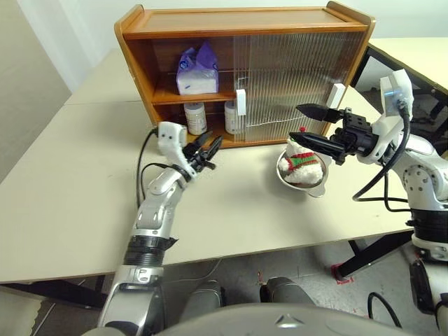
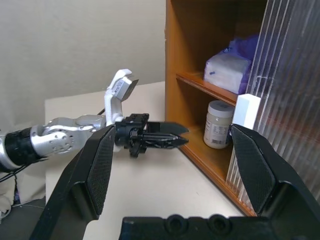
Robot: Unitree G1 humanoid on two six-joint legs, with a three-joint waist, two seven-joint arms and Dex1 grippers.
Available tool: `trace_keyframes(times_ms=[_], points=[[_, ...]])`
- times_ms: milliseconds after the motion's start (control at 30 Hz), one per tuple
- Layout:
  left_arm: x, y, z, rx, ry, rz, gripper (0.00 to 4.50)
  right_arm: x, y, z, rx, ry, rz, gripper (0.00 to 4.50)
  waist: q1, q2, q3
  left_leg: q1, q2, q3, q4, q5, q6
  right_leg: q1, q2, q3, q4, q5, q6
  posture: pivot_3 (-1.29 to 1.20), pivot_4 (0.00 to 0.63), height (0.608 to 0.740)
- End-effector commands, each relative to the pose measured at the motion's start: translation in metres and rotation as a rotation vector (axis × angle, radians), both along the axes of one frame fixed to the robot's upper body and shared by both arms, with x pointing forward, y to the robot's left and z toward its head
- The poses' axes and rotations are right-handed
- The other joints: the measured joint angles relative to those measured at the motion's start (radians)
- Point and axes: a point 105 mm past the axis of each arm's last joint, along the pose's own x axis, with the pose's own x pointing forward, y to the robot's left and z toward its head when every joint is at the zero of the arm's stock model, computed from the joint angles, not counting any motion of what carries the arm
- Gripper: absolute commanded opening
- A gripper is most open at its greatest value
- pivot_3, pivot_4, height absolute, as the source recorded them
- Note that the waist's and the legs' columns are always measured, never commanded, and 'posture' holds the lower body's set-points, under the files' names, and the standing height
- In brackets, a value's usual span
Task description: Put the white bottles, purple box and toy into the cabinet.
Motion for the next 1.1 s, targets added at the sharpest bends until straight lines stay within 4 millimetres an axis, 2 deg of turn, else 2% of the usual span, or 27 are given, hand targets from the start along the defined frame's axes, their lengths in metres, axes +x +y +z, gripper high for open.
trace_keyframes(times_ms=[33, 100, 233, 300, 467, 567, 633, 867, 1100], points=[[-0.002, -0.028, 0.011, -0.018, -0.001, -0.106, 0.71, 0.001, -0.003, 0.001, -0.001, -0.014, -0.023, 4.50, -0.001, 0.000, 0.000, 0.000, 0.000, 0.000, 0.000, 0.000, 0.000, 0.001, 0.000, 0.000, 0.000, 0.000, 0.000, -0.15, 0.000, 0.740], [-0.002, -0.034, 0.013, -0.021, -0.001, -0.125, 0.03, 0.001, -0.004, 0.001, -0.002, -0.015, -0.028, 4.50, -0.001, 0.000, 0.000, -0.001, 0.002, 0.000, 0.000, 0.001, 0.001, 0.002, 0.001, 0.000, 0.000, 0.000, 0.000, -0.16, 0.000, 0.740], [0.008, -0.052, 0.020, -0.026, -0.016, -0.152, 0.03, -0.001, -0.006, 0.001, -0.001, -0.016, -0.046, 4.50, -0.002, 0.000, 0.000, -0.001, 0.005, 0.001, 0.000, 0.003, 0.005, 0.002, 0.003, 0.000, 0.000, -0.004, 0.007, -0.17, 0.000, 0.740], [0.014, -0.059, 0.026, -0.039, -0.026, -0.144, 0.03, -0.002, -0.007, 0.001, 0.000, -0.018, -0.054, 4.50, -0.002, 0.000, 0.000, -0.001, 0.006, 0.001, 0.000, 0.008, 0.013, 0.003, 0.003, -0.001, 0.000, -0.004, 0.007, -0.17, 0.000, 0.740], [0.020, -0.085, 0.032, -0.056, -0.041, -0.153, 0.03, -0.004, -0.009, 0.000, 0.000, -0.018, -0.067, 4.50, -0.011, 0.000, 0.000, -0.001, 0.006, 0.002, 0.000, 0.008, 0.013, 0.004, 0.003, 0.000, 0.000, -0.005, 0.008, -0.21, 0.000, 0.740], [0.026, -0.091, 0.034, -0.044, -0.060, -0.109, 0.03, -0.004, -0.010, 0.000, 0.001, -0.018, -0.075, 4.50, -0.021, 0.000, 0.000, -0.001, 0.006, 0.002, 0.000, 0.008, 0.013, 0.004, 0.004, -0.001, 0.000, -0.006, 0.010, -0.22, 0.000, 0.740], [0.027, -0.091, 0.034, -0.041, -0.067, -0.100, 0.03, -0.004, -0.010, 0.000, 0.001, -0.018, -0.076, 4.50, -0.028, 0.000, 0.000, -0.001, 0.006, 0.002, 0.000, 0.008, 0.014, 0.004, 0.004, -0.001, 0.000, -0.006, 0.012, -0.22, 0.000, 0.740], [0.049, -0.071, 0.035, -0.062, -0.086, 0.178, 0.03, -0.005, -0.011, 0.000, -0.003, -0.015, -0.081, 4.50, -0.051, 0.000, 0.000, 0.000, 0.005, 0.002, 0.000, 0.008, 0.014, 0.005, 0.005, -0.001, -0.001, -0.006, 0.014, -0.22, 0.000, 0.740], [0.062, -0.041, 0.041, -0.067, -0.118, 0.410, 0.03, -0.005, -0.011, 0.001, -0.007, -0.015, -0.079, 4.50, -0.061, 0.000, 0.000, 0.000, -0.001, 0.001, 0.000, 0.009, 0.016, 0.007, 0.005, -0.001, -0.001, -0.008, 0.020, -0.22, 0.000, 0.740]])
